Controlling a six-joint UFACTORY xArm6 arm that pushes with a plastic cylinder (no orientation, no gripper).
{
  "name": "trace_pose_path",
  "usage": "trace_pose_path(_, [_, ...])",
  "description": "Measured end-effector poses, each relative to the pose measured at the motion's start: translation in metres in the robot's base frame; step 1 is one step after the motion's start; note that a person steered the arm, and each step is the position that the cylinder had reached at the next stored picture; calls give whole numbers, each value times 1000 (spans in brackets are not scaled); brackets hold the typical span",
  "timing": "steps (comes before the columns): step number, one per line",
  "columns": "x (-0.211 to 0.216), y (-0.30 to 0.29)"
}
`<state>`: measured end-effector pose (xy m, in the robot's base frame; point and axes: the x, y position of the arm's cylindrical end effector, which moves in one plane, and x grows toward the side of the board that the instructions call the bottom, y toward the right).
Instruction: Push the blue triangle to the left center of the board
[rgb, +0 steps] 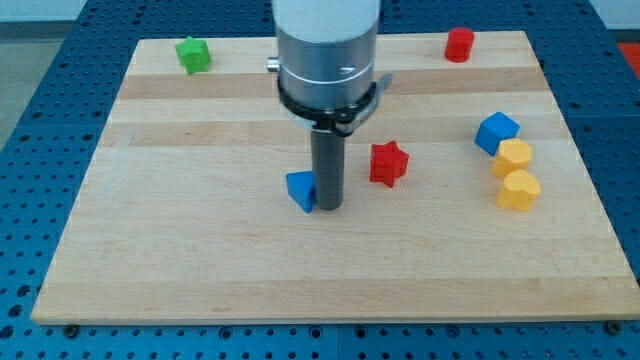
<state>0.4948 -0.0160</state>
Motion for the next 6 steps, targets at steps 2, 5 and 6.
trace_pose_path(2, [0,-39])
trace_pose_path(5, [-20,-85])
trace_pose_path(6, [-35,-99])
